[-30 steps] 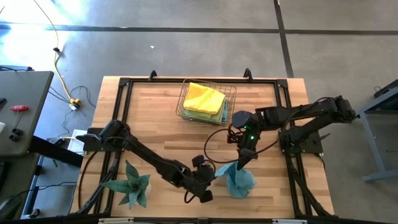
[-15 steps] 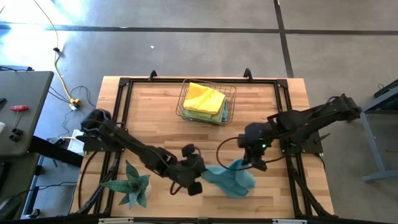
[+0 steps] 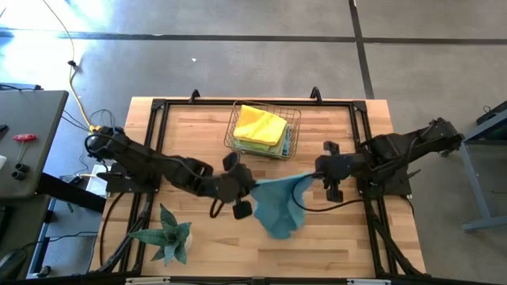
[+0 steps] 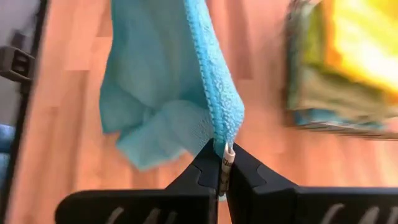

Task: Fold microfiber towels
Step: Fold the blue towel

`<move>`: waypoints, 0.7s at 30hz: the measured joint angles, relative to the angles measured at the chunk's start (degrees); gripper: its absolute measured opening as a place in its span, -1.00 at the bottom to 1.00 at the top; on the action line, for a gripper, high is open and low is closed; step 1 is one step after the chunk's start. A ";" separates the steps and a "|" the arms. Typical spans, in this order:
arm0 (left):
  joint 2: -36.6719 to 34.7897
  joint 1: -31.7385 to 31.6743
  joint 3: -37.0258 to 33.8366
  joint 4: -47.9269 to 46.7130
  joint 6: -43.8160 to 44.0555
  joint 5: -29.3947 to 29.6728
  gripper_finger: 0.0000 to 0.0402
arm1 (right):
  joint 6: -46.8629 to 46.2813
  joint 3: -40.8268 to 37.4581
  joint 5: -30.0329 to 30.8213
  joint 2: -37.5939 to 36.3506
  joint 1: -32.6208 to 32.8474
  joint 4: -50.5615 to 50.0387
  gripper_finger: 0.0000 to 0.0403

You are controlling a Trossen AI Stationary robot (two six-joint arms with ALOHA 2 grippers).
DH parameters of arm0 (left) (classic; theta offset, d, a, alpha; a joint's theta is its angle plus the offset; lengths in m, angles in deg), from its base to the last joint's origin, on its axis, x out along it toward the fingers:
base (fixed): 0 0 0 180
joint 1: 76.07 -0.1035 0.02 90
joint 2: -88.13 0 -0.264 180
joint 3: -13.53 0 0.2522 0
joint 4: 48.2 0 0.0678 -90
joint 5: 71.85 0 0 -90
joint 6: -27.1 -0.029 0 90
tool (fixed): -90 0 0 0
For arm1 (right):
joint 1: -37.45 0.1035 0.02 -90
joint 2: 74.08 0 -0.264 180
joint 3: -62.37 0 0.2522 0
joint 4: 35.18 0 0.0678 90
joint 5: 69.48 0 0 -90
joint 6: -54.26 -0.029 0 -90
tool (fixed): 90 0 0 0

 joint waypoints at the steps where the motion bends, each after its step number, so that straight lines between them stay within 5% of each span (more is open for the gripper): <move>1: -0.65 -0.46 0.12 0.13 -0.93 -0.14 -1.00 | 1.03 1.75 1.45 0.43 0.00 -1.77 -1.00; 15: -1.52 -4.70 15.21 -14.85 -13.52 -1.07 -1.00 | 19.29 17.20 19.84 7.47 -0.55 -16.61 -1.00; 21: -1.55 -5.72 19.09 -16.39 -14.12 -10.79 -1.00 | 22.26 20.43 19.00 7.55 -0.55 -14.97 -1.00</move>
